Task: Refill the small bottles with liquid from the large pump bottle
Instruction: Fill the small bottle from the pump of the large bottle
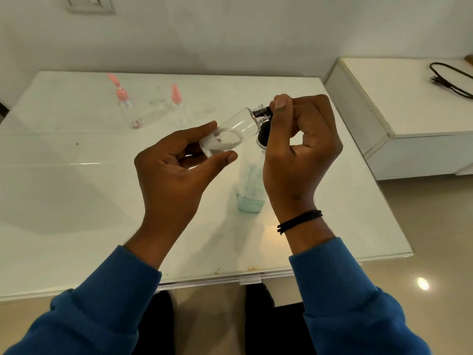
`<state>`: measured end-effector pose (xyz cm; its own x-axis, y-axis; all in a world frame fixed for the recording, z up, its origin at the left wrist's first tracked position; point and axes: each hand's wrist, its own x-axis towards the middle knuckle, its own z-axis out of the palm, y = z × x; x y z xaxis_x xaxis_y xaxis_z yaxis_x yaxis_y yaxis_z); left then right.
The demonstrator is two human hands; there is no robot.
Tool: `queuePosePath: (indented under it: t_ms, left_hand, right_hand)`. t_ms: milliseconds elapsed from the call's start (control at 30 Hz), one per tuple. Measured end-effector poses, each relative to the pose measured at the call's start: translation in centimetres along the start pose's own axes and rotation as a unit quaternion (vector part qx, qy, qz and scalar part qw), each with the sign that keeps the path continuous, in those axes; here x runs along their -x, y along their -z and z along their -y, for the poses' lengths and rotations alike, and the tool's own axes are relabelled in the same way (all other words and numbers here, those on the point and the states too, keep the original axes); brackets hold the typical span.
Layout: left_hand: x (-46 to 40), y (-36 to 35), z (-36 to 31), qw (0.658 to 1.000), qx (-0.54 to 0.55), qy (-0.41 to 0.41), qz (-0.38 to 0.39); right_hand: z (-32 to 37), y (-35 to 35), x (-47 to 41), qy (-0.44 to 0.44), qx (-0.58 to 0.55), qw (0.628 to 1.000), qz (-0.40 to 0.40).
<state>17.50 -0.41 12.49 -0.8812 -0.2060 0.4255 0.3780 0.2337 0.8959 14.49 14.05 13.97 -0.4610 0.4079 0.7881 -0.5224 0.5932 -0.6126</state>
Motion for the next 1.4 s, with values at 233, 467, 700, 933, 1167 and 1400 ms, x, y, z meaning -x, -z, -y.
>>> queuePosePath:
  t_ms: [233,467,700,933,1167,1400]
  left_hand:
    - [-0.1,-0.2,-0.1,1.000,0.016,-0.003,0.000]
    - [-0.1,-0.1,-0.1,1.000,0.006,-0.006,-0.001]
    - [-0.1,-0.1,-0.1,1.000,0.010,-0.003,0.001]
    - [-0.1,-0.1,-0.2,1.000,0.022,-0.008,0.003]
    - [0.0,0.0,0.0,1.000,0.021,0.001,-0.003]
    - [-0.1,-0.1,0.0,1.000,0.018,-0.007,0.002]
  right_hand:
    - [0.2,0.2,-0.8,0.012,0.012,1.000,-0.002]
    - [0.2,0.1,-0.9,0.006,0.013,1.000,0.009]
    - [0.2,0.0,-0.5,-0.016,-0.014,1.000,0.012]
    - [0.1,0.3,-1.2,-0.004,0.000,1.000,0.013]
    - [0.0,0.1,-0.4,-0.018,-0.009,1.000,0.002]
    - [0.1,0.3,-1.0,-0.007,0.008,1.000,0.003]
